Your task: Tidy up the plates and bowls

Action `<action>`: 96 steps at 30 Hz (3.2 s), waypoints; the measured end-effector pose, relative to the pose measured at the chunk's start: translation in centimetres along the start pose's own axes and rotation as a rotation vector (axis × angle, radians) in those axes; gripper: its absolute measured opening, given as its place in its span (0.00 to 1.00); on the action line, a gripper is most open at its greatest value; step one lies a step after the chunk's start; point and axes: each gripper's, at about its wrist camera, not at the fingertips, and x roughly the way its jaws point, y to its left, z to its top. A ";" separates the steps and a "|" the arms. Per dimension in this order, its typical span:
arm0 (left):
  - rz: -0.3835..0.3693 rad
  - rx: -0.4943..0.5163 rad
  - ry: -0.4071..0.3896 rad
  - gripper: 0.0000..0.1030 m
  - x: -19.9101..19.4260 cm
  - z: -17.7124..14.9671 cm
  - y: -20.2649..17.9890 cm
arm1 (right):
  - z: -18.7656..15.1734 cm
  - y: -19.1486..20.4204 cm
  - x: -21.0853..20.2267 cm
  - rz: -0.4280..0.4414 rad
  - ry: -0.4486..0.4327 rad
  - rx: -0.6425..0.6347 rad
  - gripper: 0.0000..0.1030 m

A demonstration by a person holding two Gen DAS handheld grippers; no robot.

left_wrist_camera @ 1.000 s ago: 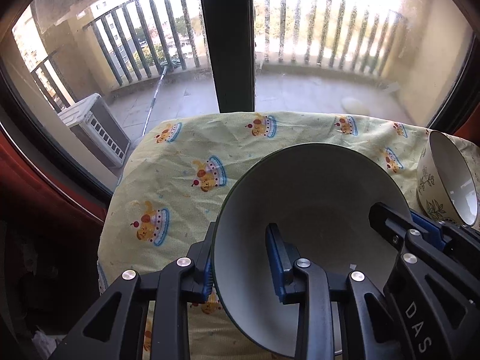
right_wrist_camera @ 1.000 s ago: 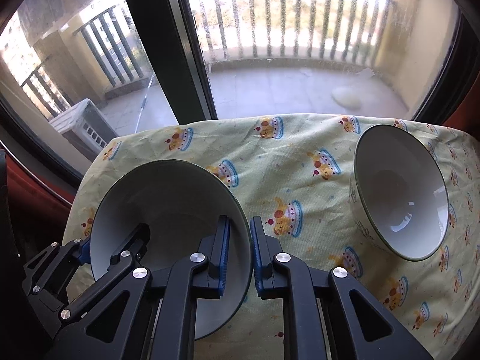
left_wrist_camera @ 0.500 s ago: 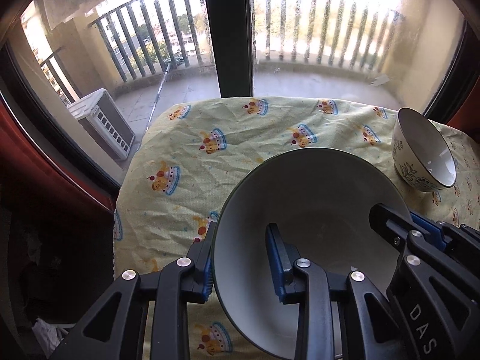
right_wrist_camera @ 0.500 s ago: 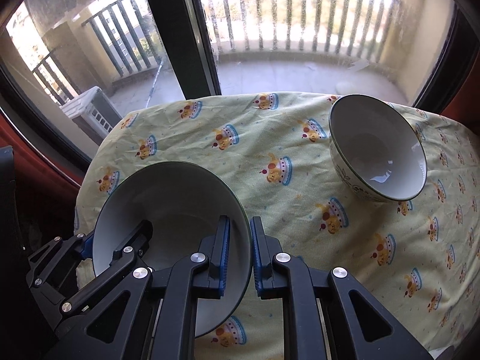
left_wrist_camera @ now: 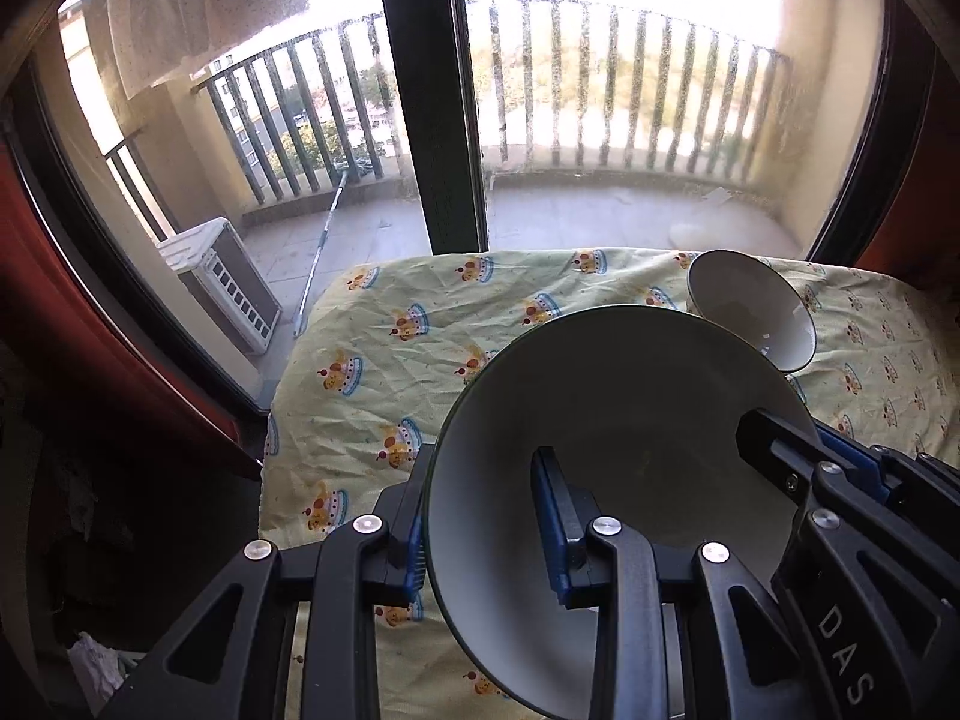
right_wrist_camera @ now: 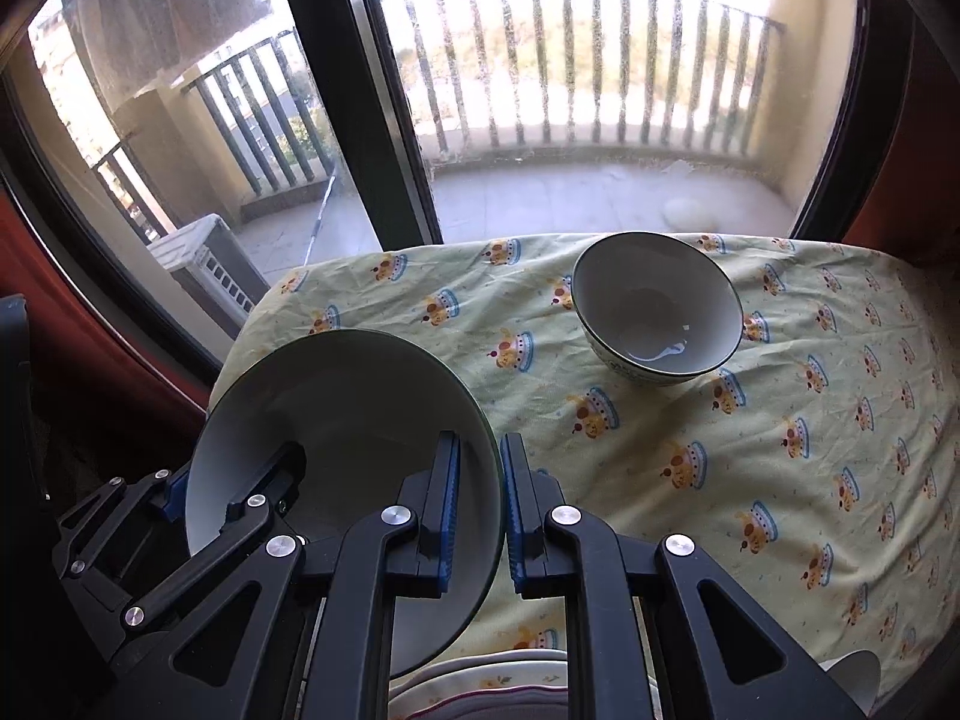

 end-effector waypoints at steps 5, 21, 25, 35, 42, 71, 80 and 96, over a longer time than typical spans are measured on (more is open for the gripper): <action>0.010 -0.006 -0.007 0.29 -1.7 -0.8 -2.1 | -0.6 -1.7 -2.1 0.004 -0.006 -0.004 0.16; 0.022 -0.077 -0.022 0.29 -7.0 -3.9 -10.4 | -3.1 -10.4 -8.6 0.042 -0.016 -0.063 0.16; 0.023 -0.087 -0.027 0.29 -7.9 -4.6 -12.5 | -3.7 -12.7 -9.7 0.050 -0.016 -0.071 0.16; 0.025 -0.100 -0.034 0.29 -9.2 -7.2 -16.9 | -6.0 -17.4 -11.6 0.057 -0.027 -0.101 0.16; 0.015 -0.100 -0.001 0.29 -8.9 -9.5 -19.4 | -8.4 -20.1 -11.7 0.050 0.001 -0.112 0.16; -0.023 -0.088 0.188 0.29 -4.9 -15.9 -23.6 | -15.4 -24.9 -8.4 -0.001 0.184 -0.096 0.16; 0.004 -0.074 0.214 0.29 -4.0 -16.6 -24.2 | -16.0 -24.6 -7.4 -0.019 0.190 -0.136 0.16; -0.078 -0.003 0.166 0.61 -5.3 -16.3 -23.5 | -16.3 -24.2 -7.6 -0.081 0.169 -0.077 0.27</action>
